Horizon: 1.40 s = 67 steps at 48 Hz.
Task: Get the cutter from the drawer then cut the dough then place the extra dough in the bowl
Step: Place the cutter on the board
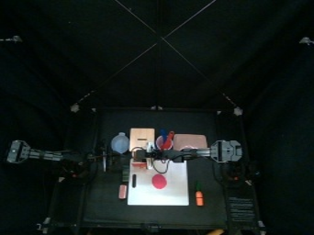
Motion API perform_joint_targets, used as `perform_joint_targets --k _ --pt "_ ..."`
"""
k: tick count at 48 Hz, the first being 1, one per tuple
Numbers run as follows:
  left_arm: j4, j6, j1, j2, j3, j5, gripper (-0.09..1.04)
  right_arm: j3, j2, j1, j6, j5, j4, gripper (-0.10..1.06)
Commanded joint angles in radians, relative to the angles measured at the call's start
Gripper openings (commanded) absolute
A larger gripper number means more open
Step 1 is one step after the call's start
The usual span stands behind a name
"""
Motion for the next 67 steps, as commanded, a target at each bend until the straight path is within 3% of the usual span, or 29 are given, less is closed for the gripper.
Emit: perform_joint_targets --k 1,26,39,67 --pt "-0.006 0.000 0.000 0.003 -0.015 0.000 0.65 -0.025 -0.011 -0.005 0.003 0.008 -0.002 0.69" --pt "-0.020 0.000 0.000 0.002 -0.011 0.002 0.65 -0.061 0.000 0.000 0.003 0.052 0.006 0.67" --pt "-0.035 0.000 0.000 0.002 0.000 0.002 0.65 -0.083 0.000 0.002 0.003 0.054 0.006 0.42" --pt "-0.054 0.000 0.000 0.002 0.014 0.002 0.65 -0.173 -0.091 0.015 0.002 0.215 0.000 0.42"
